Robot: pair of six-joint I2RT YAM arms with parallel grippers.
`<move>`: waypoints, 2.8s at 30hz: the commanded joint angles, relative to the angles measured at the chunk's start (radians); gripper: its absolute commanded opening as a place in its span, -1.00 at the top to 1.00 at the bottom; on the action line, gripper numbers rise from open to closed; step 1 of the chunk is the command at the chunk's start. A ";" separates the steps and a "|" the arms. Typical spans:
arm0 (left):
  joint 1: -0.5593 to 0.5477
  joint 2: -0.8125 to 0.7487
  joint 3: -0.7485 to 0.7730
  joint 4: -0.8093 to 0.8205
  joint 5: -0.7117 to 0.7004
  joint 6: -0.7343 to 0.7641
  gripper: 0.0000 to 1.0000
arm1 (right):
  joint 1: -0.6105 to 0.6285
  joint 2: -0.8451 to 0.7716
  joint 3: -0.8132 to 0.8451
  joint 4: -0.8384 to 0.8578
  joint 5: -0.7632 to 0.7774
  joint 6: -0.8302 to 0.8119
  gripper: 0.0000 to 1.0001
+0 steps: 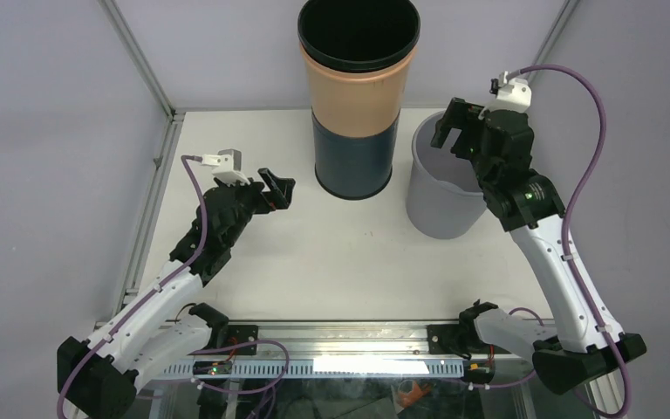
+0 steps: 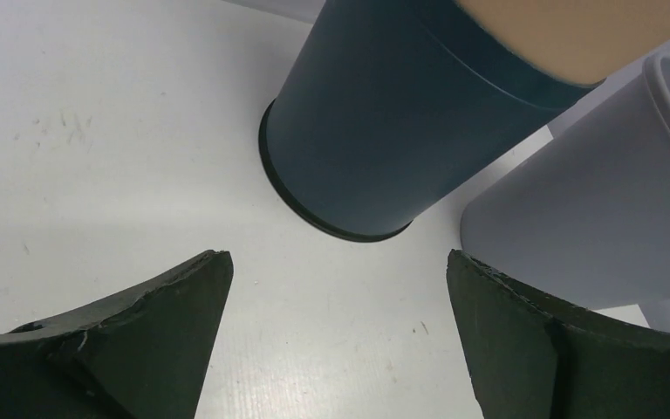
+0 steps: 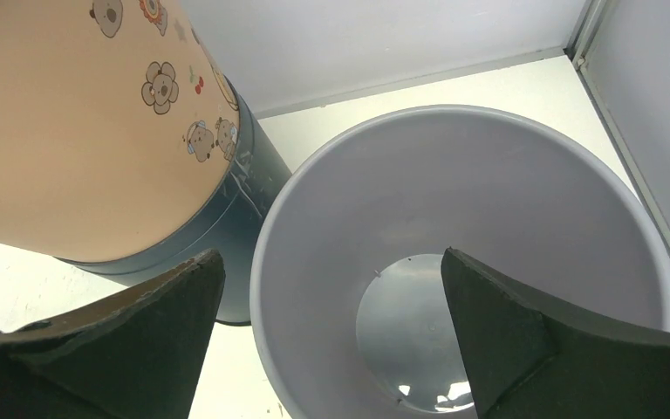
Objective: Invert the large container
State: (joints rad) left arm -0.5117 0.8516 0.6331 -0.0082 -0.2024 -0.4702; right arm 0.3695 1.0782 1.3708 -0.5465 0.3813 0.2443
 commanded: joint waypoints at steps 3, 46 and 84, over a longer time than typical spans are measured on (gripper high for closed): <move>-0.011 0.014 0.073 0.031 -0.016 -0.020 -0.98 | 0.004 -0.050 0.001 0.056 0.007 -0.012 -0.99; -0.048 0.158 0.151 -0.081 -0.087 -0.097 -0.98 | 0.071 0.145 0.037 -0.349 -0.421 -0.143 0.17; 0.109 0.227 0.388 -0.240 0.179 -0.067 -0.98 | 0.202 0.046 -0.154 0.125 -1.045 0.348 1.00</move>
State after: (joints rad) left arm -0.4530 1.1137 0.9661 -0.2504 -0.0917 -0.5346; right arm 0.5587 1.1358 1.2705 -0.5545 -0.4938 0.3985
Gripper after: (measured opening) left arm 0.989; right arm 0.128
